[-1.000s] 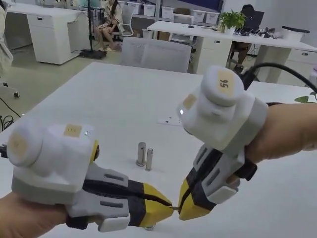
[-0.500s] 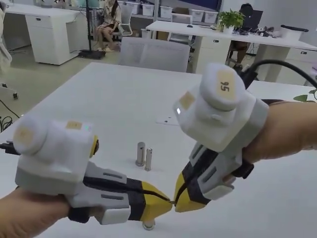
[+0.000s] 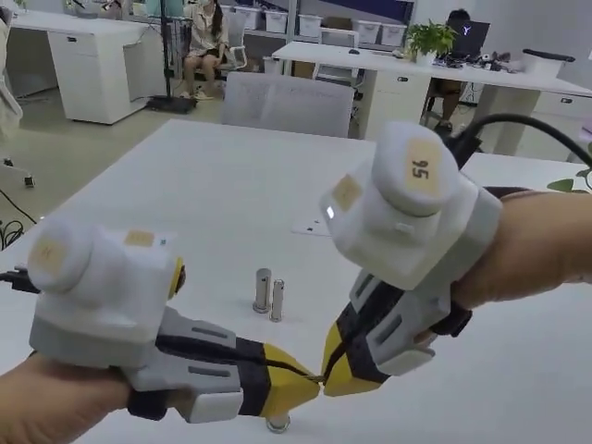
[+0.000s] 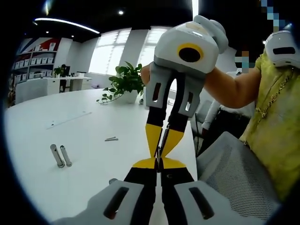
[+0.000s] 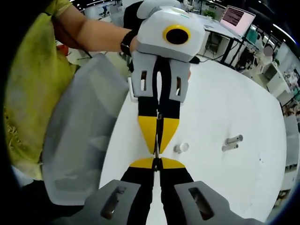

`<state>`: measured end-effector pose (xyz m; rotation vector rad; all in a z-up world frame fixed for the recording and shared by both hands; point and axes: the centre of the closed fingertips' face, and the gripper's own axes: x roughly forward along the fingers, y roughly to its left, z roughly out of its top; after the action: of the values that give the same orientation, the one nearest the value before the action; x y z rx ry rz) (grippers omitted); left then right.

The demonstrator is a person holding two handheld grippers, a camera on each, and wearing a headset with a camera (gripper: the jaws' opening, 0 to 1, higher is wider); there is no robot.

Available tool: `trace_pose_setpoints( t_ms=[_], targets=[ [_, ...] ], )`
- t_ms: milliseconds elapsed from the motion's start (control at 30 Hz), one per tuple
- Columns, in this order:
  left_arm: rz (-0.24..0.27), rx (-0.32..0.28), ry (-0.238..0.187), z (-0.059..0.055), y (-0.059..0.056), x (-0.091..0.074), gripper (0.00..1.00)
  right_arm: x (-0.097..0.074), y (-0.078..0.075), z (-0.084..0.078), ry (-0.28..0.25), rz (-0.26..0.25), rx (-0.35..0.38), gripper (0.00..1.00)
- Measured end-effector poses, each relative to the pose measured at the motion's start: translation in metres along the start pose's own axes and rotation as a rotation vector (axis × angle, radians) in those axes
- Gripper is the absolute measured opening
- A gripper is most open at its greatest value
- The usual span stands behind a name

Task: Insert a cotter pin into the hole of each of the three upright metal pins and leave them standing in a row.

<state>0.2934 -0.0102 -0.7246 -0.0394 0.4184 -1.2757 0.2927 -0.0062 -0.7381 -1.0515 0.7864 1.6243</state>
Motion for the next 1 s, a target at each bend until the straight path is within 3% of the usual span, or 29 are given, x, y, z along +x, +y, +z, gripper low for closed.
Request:
trace_pose_setpoints(
  t_ms=[467, 1000],
  targets=[
    [0.0, 0.059, -0.006, 0.002, -0.002, -0.001, 0.0, -0.003, 0.004, 0.002, -0.016, 0.013, 0.028, 0.1],
    [0.0, 0.146, 0.015, 0.001, -0.006, 0.001, 0.0, -0.005, 0.012, -0.006, 0.037, 0.057, 0.045, 0.09]
  ],
)
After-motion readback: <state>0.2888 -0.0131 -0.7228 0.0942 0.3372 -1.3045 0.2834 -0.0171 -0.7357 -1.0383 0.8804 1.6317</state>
